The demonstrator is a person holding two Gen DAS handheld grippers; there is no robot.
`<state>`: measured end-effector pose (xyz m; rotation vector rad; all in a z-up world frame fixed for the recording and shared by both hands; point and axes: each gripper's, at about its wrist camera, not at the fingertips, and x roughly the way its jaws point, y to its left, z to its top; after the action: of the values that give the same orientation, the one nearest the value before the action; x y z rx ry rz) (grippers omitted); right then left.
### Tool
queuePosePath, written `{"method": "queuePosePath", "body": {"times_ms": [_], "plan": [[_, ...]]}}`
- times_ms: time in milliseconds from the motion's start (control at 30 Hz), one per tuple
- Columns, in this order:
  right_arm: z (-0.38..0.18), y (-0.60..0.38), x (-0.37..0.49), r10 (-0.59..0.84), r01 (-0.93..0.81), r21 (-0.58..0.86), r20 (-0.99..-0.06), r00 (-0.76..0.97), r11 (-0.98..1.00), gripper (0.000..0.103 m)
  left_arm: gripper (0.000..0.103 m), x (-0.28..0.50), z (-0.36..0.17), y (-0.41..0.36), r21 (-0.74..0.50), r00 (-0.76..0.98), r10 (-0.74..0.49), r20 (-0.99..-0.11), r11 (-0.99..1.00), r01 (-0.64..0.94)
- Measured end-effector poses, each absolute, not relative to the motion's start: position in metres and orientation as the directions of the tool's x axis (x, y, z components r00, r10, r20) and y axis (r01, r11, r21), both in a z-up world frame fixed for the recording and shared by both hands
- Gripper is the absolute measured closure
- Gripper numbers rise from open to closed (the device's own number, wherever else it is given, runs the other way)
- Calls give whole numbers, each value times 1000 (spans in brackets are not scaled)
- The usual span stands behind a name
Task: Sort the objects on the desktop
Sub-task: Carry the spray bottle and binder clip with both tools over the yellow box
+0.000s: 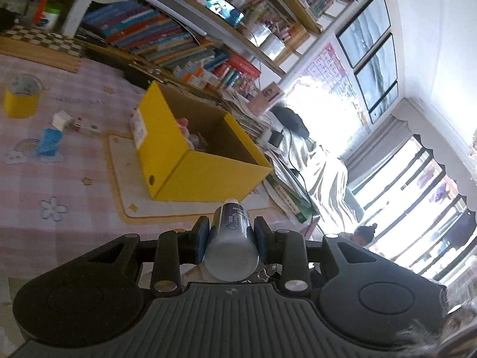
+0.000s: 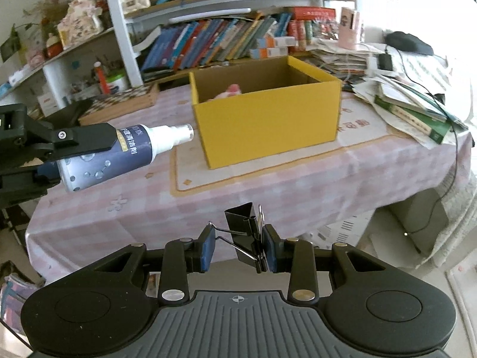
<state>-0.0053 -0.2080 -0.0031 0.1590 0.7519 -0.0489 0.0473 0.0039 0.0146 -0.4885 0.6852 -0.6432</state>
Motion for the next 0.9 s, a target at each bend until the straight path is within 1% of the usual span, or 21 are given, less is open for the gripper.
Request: {"method": "queuePosePath", "body": {"times_ms": [400,667,900], "plan": [[-4,-244,13,-3,128,126,-698,716,984,69,73,72,11,-37,-610,564,-704,-432,689,392],[-3,-267,36,14,107,128,-704,710,986,69,73,92,14,-63,-609,569,-700,-432,691,389],[7,-290,61,27,77,122,-679,734,990,69,73,114,23,-85,-589,588,-693,-417,699,406]]}}
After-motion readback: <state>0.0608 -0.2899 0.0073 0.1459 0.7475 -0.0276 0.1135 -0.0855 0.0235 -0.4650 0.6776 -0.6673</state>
